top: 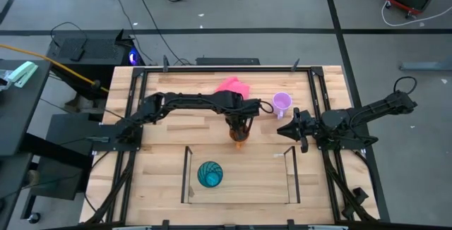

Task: Stack small to large cups/mugs on shelf
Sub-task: Put the orange mug on the shelf

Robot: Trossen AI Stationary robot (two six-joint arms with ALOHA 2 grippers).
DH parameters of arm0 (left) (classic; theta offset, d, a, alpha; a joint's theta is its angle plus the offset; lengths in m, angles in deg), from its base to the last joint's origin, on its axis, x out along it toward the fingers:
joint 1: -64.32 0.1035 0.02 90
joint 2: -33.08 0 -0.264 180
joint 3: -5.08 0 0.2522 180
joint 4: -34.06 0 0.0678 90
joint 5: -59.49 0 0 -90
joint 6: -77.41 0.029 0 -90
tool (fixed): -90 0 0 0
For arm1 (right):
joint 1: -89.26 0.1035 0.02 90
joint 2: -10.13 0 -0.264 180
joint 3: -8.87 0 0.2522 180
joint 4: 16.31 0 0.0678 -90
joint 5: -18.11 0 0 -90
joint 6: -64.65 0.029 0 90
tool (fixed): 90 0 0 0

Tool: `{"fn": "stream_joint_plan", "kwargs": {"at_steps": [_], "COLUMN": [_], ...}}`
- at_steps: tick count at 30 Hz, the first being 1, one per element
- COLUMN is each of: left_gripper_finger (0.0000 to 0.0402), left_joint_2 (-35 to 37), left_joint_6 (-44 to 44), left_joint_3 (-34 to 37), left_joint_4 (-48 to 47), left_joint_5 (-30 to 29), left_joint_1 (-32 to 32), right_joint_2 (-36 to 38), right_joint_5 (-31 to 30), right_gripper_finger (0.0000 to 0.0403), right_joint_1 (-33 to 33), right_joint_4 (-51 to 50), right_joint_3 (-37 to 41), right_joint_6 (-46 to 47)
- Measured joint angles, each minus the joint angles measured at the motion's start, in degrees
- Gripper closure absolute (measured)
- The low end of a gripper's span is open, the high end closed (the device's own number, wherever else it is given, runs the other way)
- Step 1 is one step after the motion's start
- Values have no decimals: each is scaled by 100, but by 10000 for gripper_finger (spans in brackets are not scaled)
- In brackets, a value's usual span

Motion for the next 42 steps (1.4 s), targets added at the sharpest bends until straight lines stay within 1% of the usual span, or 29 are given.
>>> {"fn": "stream_joint_plan", "kwargs": {"at_steps": [10,18,29,34,39,40,42], "left_gripper_finger": [379,335,299,287,278,277,275], "left_joint_2": [-48,-48,-48,-46,-39,20,282], "left_joint_6": [-26,18,102,253,482,486,525], "left_joint_3": [-4,-4,-30,-535,-1442,-1461,-1262], "left_joint_4": [-85,-65,-98,-333,-878,-894,-845], "left_joint_5": [17,3,6,10,8,6,17], "left_joint_1": [7,7,11,9,2,1,0], "right_joint_2": [-3,-3,-3,-3,-3,-3,3], "right_joint_5": [2,2,2,2,2,2,2], "right_gripper_finger": [345,345,345,345,345,345,345], "right_joint_1": [0,0,0,0,0,0,0], "right_joint_4": [-117,-125,-121,83,585,704,933], "right_joint_3": [0,0,0,2,2,2,2], "right_joint_6": [-5,-17,-19,24,-25,-49,-176]}}
